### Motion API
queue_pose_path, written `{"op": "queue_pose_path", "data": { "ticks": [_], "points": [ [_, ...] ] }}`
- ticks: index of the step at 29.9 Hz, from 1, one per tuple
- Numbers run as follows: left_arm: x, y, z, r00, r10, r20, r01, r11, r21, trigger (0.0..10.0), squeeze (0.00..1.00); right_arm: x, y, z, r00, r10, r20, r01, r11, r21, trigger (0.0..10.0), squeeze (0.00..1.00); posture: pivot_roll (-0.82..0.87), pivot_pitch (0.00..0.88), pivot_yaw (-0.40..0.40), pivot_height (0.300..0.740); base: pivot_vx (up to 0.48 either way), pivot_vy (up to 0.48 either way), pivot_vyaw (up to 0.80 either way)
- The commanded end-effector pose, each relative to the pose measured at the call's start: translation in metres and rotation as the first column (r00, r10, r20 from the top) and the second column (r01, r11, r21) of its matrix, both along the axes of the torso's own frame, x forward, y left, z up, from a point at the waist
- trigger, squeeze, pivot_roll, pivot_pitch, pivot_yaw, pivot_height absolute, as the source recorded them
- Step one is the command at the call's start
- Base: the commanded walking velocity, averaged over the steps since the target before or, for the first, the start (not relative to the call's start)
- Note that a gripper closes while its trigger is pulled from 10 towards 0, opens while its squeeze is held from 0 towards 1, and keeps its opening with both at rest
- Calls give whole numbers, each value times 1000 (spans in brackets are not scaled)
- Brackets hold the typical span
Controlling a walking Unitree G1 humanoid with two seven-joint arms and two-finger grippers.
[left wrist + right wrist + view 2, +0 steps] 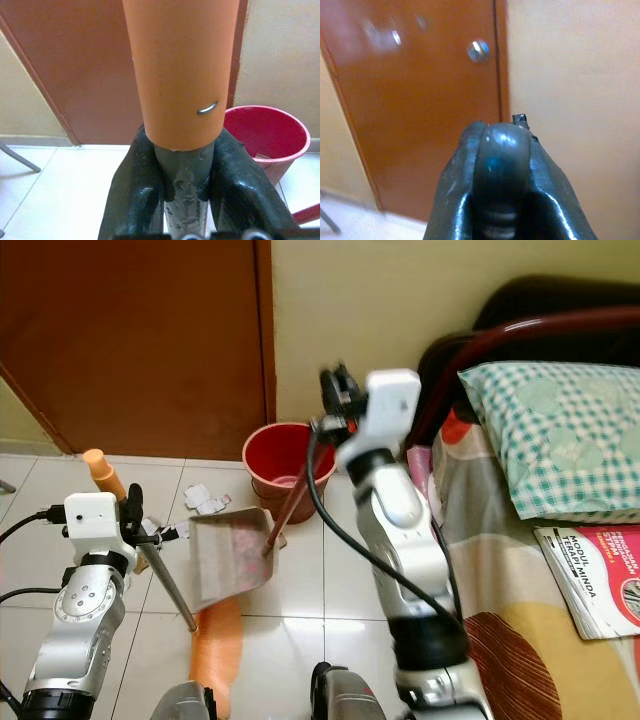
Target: Sweep floor
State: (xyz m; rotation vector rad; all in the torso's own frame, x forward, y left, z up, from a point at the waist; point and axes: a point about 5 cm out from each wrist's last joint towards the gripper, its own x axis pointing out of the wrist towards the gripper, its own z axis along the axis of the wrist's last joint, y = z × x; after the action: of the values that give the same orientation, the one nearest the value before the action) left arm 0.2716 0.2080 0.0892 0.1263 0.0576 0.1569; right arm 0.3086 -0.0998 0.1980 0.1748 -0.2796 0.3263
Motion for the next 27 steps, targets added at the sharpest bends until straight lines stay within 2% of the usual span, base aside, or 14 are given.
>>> {"op": "queue_pose_path", "data": {
  "ticks": [1, 4, 5, 8, 11, 12, 14, 15, 17, 22, 27],
  "points": [
    [-12, 9, -20, 993, 18, -116, -12, 999, 51, 10000, 0, -5, -11, -6, 999, -40, -15, 40, 999, -25, 10000, 0, 0, 119, -47, 740, 0, 0, 0],
    [-19, 7, -24, 992, -16, -129, 24, 998, 59, 10000, 0, -13, -23, -28, 992, -89, -90, 85, 995, -45, 10000, 0, -1, 114, -43, 740, 0, 0, 0],
    [-23, 4, -27, 989, -44, -138, 55, 996, 74, 10000, 0, -17, -30, -42, 983, -118, -139, 113, 992, -47, 10000, 0, -2, 110, -39, 740, 0, 0, 0],
    [-28, -2, -31, 985, -71, -156, 80, 995, 55, 10000, 0, -28, -42, -71, 962, -168, -214, 149, 984, -102, 10000, 0, -2, 101, -34, 740, 0, 0, 0],
    [-27, -7, -30, 984, -96, -152, 106, 993, 60, 10000, 0, -36, -48, -88, 947, -190, -259, 158, 978, -136, 10000, 0, -3, 95, -33, 740, 0, 0, 0],
    [-23, -12, -27, 982, -132, -134, 142, 987, 68, 10000, 0, -40, -53, -97, 934, -205, -294, 171, 976, -137, 10000, 0, -2, 89, -33, 740, 0, 0, 0],
    [-22, -14, -27, 981, -148, -128, 158, 985, 69, 10000, 0, -42, -55, -100, 929, -212, -304, 177, 974, -139, 10000, 0, 3, 80, -35, 740, 0, 0, 0],
    [-17, -19, -27, 972, -208, -112, 220, 970, 102, 10000, 0, -45, -58, -107, 920, -221, -323, 179, 972, -155, 10000, 0, 5, 68, -36, 740, 0, 0, 0],
    [-15, -19, -28, 964, -241, -111, 255, 956, 147, 10000, 0, -48, -61, -112, 913, -231, -337, 185, 969, -164, 10000, 0, 1, 61, -37, 740, 0, 0, 0],
    [-15, -17, -32, 962, -242, -124, 259, 955, 144, 10000, 0, -58, -72, -121, 875, -278, -397, 235, 960, -154, 10000, 0, 1, 45, -38, 740, 0, 0, 0],
    [-22, -16, -30, 952, -287, -105, 303, 930, 208, 10000, 0, -88, -87, -139, 807, -337, -484, 271, 941, -202, 10000, 0, 2, 18, -35, 740, 0, 0, 0]
  ]
}}
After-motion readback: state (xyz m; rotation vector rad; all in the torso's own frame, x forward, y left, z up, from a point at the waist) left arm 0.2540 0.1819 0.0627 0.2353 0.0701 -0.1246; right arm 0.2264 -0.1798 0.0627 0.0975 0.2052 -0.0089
